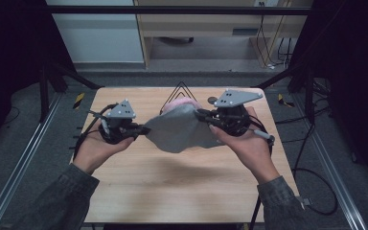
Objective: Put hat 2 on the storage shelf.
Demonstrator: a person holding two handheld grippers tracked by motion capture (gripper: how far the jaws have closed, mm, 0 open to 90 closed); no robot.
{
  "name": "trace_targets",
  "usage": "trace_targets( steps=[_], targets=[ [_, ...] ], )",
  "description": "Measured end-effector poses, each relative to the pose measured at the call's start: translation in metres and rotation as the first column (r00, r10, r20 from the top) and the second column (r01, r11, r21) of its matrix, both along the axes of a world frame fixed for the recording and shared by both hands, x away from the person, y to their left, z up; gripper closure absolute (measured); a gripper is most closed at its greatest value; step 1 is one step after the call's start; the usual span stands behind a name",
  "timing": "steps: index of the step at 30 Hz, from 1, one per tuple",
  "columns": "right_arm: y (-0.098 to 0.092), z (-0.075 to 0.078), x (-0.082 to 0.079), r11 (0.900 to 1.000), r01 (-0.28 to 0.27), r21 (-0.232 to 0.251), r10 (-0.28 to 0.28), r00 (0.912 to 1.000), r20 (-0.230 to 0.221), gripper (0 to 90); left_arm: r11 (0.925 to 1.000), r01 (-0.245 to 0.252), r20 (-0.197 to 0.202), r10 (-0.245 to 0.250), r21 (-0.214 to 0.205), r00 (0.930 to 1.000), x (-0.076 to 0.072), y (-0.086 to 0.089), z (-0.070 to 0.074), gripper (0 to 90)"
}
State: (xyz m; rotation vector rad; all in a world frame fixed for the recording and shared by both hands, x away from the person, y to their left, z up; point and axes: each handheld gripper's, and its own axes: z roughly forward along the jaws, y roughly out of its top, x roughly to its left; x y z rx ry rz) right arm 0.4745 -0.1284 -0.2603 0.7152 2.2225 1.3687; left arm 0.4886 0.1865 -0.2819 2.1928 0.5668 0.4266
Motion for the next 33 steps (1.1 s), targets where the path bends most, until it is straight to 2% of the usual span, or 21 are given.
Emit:
trace_targets(
  steps=[2, 5, 12, 16, 21, 27, 33],
  targets=[
    [-0.002, 0.008, 0.002, 0.9994, 0.008, 0.033, -0.009, 0.9999, 0.006, 84.5, 0.9999, -0.015, 0.014, 0.015, -0.002, 0.9998, 0.001, 0.0, 0.016, 87.2],
    [-0.004, 0.017, 0.006, 0.9986, 0.015, 0.051, -0.015, 0.9999, 0.008, 84.5, 0.9995, -0.031, 0.028, 0.031, -0.004, 0.9991, 0.004, 0.0, 0.032, 87.1],
    [-0.006, 0.028, 0.012, 0.9964, 0.031, 0.079, -0.033, 0.9991, 0.027, 84.5, 0.9975, -0.067, 0.058, 0.068, -0.023, 0.996, 0.009, -0.002, 0.049, 87.2],
    [-0.008, 0.033, 0.015, 0.9938, 0.049, 0.099, -0.052, 0.9981, 0.032, 84.5, 0.9951, -0.095, 0.098, 0.097, -0.03, 0.9904, 0.01, -0.007, 0.06, 87.2],
    [-0.012, 0.041, 0.021, 0.9899, 0.071, 0.123, -0.077, 0.9963, 0.039, 84.5, 0.9929, -0.108, 0.117, 0.114, -0.049, 0.9866, 0.017, -0.011, 0.072, 87.1],
    [-0.014, 0.057, 0.036, 0.9833, 0.076, 0.166, -0.085, 0.9951, 0.05, 84.5, 0.9899, -0.122, 0.138, 0.131, -0.073, 0.9818, 0.029, -0.011, 0.091, 87.1],
    [-0.015, 0.079, 0.061, 0.9758, 0.084, 0.202, -0.098, 0.9934, 0.059, 84.5, 0.9875, -0.121, 0.163, 0.136, -0.101, 0.9773, 0.048, -0.015, 0.119, 87.1]
  ],
)
